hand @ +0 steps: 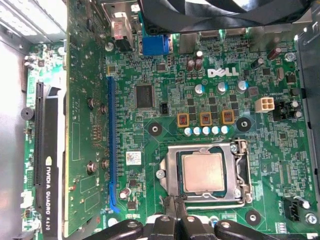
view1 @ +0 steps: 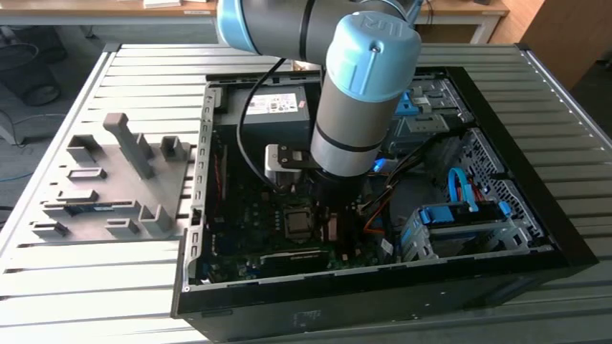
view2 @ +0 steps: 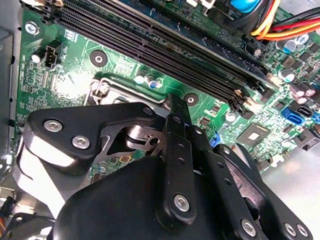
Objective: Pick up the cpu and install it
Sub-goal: 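Install the first cpu locking lever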
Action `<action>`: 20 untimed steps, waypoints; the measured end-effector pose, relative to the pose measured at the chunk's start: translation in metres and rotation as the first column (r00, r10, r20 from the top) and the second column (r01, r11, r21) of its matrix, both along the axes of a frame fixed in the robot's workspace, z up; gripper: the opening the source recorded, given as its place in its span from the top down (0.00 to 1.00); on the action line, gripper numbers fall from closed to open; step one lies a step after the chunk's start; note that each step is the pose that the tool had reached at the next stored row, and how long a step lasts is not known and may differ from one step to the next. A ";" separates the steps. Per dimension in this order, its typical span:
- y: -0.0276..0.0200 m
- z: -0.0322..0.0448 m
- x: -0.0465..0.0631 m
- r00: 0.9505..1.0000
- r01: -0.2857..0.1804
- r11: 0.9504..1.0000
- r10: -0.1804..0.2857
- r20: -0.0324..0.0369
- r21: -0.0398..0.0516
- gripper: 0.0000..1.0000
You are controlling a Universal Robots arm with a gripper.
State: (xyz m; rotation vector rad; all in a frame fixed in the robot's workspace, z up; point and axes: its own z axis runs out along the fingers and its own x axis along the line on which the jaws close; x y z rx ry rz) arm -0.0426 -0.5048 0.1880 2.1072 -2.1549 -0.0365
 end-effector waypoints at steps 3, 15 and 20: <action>0.0000 -0.0014 0.000 1.000 0.000 1.000 0.000 0.000 0.000 0.90; 0.0000 -0.0027 0.006 1.000 0.000 1.000 0.000 0.000 0.005 0.90; 0.0000 0.0024 0.005 1.000 0.000 1.000 0.000 0.005 0.006 0.90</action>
